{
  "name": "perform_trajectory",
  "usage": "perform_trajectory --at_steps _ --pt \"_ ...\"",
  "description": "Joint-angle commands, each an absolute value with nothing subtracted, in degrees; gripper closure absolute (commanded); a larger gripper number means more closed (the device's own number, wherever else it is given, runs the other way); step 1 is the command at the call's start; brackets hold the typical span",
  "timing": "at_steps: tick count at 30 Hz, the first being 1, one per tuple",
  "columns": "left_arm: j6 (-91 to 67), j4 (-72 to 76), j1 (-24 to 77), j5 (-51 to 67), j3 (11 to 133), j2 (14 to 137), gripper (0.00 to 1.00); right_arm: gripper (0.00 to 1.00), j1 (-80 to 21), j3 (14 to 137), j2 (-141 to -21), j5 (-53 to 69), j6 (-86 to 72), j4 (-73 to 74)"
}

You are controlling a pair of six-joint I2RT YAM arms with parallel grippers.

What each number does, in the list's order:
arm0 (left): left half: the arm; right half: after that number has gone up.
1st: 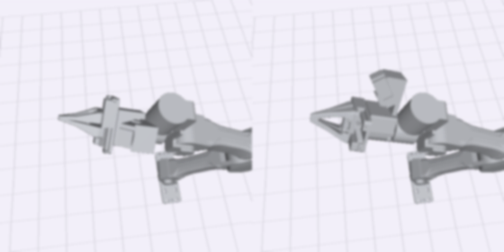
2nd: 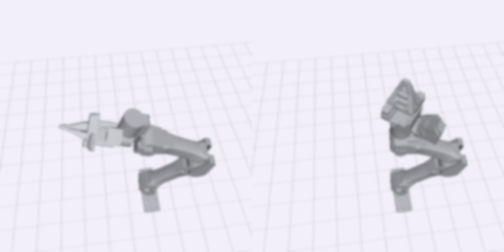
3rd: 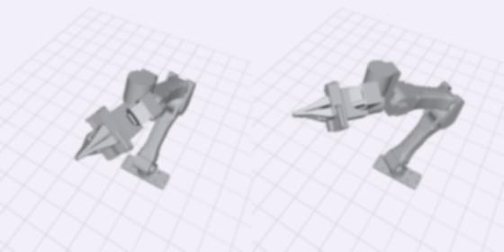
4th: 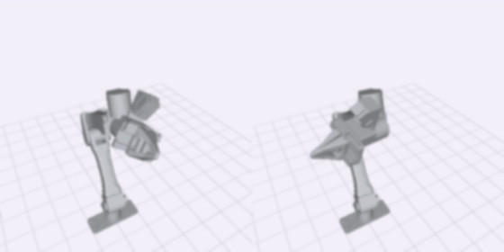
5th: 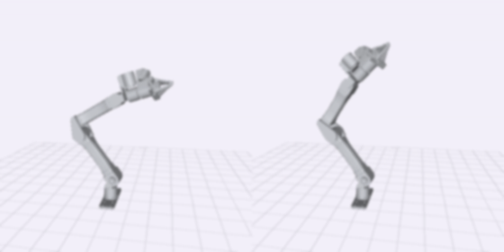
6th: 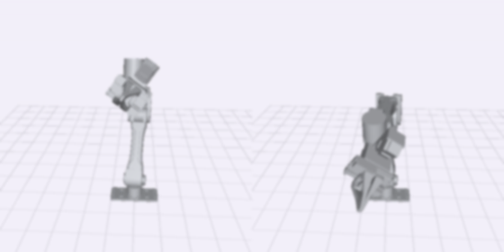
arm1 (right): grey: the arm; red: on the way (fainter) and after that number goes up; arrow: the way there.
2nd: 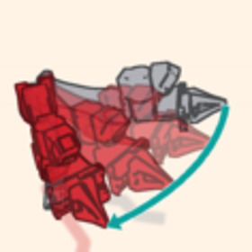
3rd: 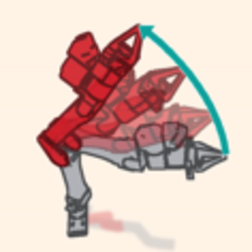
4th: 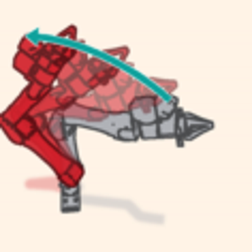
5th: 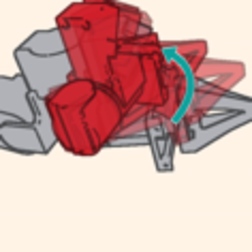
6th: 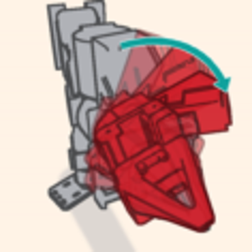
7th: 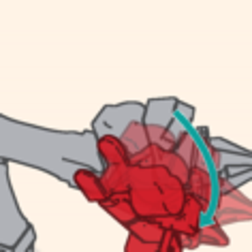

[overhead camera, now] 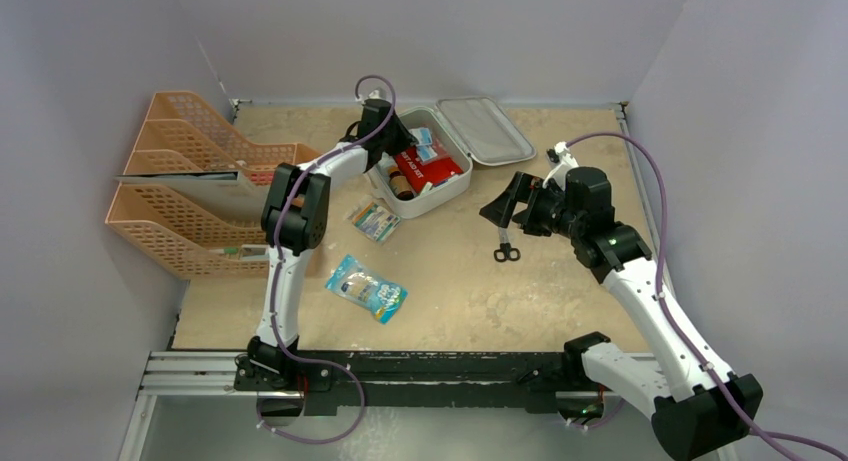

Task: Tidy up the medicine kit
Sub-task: Place the medical item at the medicine box.

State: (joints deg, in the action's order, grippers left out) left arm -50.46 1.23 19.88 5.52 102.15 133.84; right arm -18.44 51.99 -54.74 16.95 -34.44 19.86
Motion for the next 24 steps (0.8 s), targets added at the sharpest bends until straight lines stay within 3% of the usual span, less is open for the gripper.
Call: perform_trajectory --at_steps 1,13,19,24 --pt "-51.7 4.0 19.3 3.2 102.5 131.7 1.0 0.01 -18.5 52.0 -54.0 15.5 -33.2 19.7" --pt "-53.3 5.5 19.3 2.6 102.6 133.1 1.0 0.01 -18.5 51.5 -54.6 15.7 -33.1 19.2" --pt "-53.2 3.9 19.3 3.4 102.2 131.5 0.77 0.01 -18.5 51.4 -54.8 16.3 -33.3 18.9" --pt "-51.5 1.1 19.3 2.4 102.0 127.6 0.65 0.01 -18.6 51.0 -54.3 15.8 -34.1 19.4"
